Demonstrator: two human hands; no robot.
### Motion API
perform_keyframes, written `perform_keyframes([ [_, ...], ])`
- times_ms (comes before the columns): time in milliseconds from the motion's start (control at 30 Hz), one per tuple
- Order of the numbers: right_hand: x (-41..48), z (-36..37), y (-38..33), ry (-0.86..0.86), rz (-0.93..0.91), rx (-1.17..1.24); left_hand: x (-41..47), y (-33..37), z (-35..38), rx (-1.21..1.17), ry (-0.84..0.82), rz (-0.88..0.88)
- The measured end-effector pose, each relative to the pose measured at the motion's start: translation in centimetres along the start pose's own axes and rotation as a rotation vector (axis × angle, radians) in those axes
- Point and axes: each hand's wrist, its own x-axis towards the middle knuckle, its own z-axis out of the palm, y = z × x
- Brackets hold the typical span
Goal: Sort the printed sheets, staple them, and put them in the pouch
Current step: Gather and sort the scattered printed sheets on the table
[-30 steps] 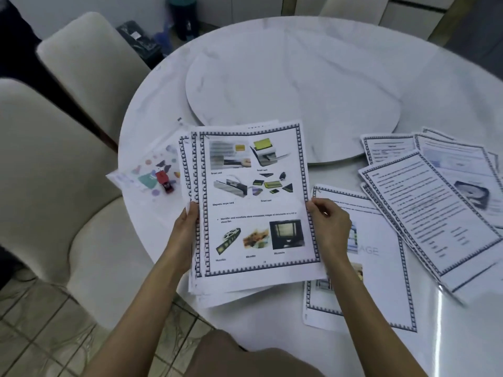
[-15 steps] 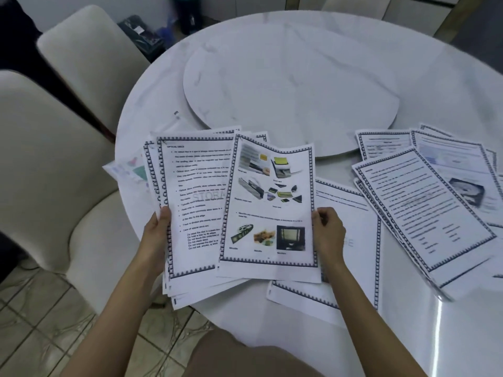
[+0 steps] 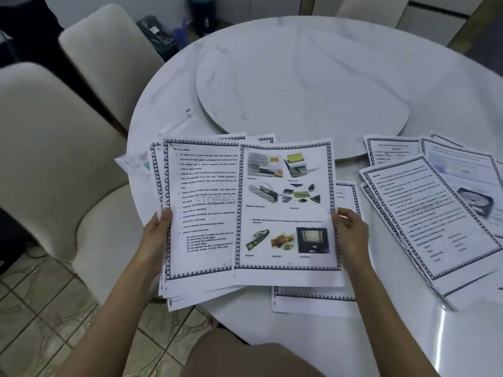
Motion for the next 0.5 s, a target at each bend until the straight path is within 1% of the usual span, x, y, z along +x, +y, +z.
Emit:
perform_keyframes([
  [100, 0.9, -3.5, 1.4, 0.003, 0.057, -0.152, 0.3, 0.1, -0.1, 0.006, -0.009, 0.008],
  [200, 1.1, -6.0, 2.9, 0.061, 0.048, -0.310, 0.4, 0.3, -0.2, -0.014, -0.009, 0.009],
  [300, 0.8, -6.9, 3.6, 0.132, 0.045, -0.365, 0.6, 0.7, -0.2, -0.044, 0.021, 0.001],
  [400, 0.8, -6.9, 3.9, 0.165, 0.037, -0.381, 0.8, 1.0, -0.5, -0.050, 0.038, 0.009],
  [500, 0.9, -6.3, 3.7, 0.210, -0.034, -0.402, 0.9, 1.7, -1.4, -0.073, 0.065, 0.006],
])
